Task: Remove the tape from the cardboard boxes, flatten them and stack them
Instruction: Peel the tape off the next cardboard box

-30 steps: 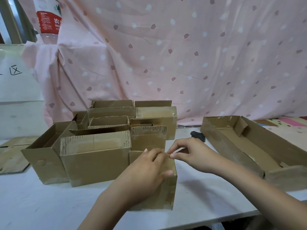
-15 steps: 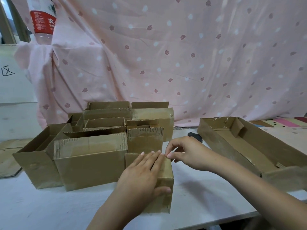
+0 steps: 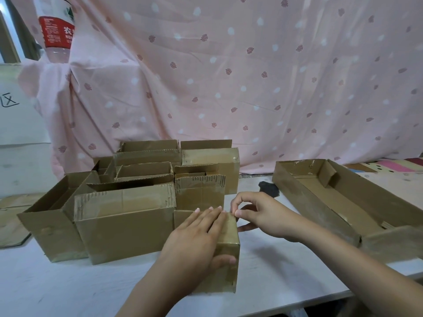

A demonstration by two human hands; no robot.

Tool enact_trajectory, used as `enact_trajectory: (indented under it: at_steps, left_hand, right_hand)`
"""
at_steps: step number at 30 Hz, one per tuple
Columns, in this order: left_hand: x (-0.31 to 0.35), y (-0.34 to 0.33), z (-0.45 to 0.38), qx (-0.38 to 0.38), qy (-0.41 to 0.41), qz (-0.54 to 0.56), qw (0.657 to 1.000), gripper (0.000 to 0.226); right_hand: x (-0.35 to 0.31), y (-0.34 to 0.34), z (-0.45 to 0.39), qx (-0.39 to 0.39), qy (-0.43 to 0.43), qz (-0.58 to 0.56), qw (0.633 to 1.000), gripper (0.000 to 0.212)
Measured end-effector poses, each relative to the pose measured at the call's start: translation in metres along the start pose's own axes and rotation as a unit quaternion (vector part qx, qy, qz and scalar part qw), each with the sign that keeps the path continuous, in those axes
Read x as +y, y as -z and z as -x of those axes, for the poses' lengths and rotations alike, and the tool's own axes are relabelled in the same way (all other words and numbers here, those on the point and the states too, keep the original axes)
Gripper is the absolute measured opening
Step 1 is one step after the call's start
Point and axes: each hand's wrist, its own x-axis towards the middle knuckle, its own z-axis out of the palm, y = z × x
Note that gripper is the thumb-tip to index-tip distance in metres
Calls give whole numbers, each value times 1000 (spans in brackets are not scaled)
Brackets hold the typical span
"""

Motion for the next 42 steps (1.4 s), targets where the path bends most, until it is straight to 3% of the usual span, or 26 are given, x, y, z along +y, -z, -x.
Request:
enact_trajectory:
  at_steps: [4, 6, 9, 12, 15, 24, 27, 30, 33, 37, 40, 42]
  left_hand:
    - [1, 6, 1, 9, -1, 3, 1000, 110]
    - [1, 6, 2, -41, 6, 7, 999, 101]
    - [1, -6, 0, -26, 7, -10, 1000, 91]
    - [4, 2, 2, 2, 28, 4, 1000, 100]
    - [3, 1, 2, 6, 8, -15, 1000, 113]
    - [1, 3, 2, 12, 17, -15, 1000, 107]
    - [3, 5, 1, 54, 14, -33, 998, 93]
    - [3, 2, 3, 5, 10, -11, 1000, 99]
    - [-1, -2, 3, 42, -9, -22, 999, 105]
    - [2, 3, 4, 18, 10, -8, 1000, 99]
    - [-3, -4, 2, 59, 11, -10, 998, 91]
    - [-1, -3, 6, 41, 23, -6, 999, 87]
  right_hand:
    - [4, 0, 1, -13, 1, -24, 1000, 14]
    - [6, 0, 1, -12, 3, -41, 999, 13]
    - [4, 3, 1, -2, 21, -40, 999, 9]
    - [-6, 8, -1, -17, 45, 95, 994, 16]
    - [-16, 10, -3, -16, 67, 197, 978, 10]
    - [-7, 1, -6, -6, 78, 231, 970, 11]
    - [-1, -1, -4, 8, 103, 216, 971, 11]
    - [7, -2, -1, 24, 135, 196, 971, 14]
    - [15, -4, 2, 46, 148, 158, 975, 17]
    - [23, -10, 3, 61, 140, 81, 985, 17]
    - [23, -12, 4, 54, 110, 24, 992, 14]
    - [17, -13, 7, 59, 77, -7, 995, 11]
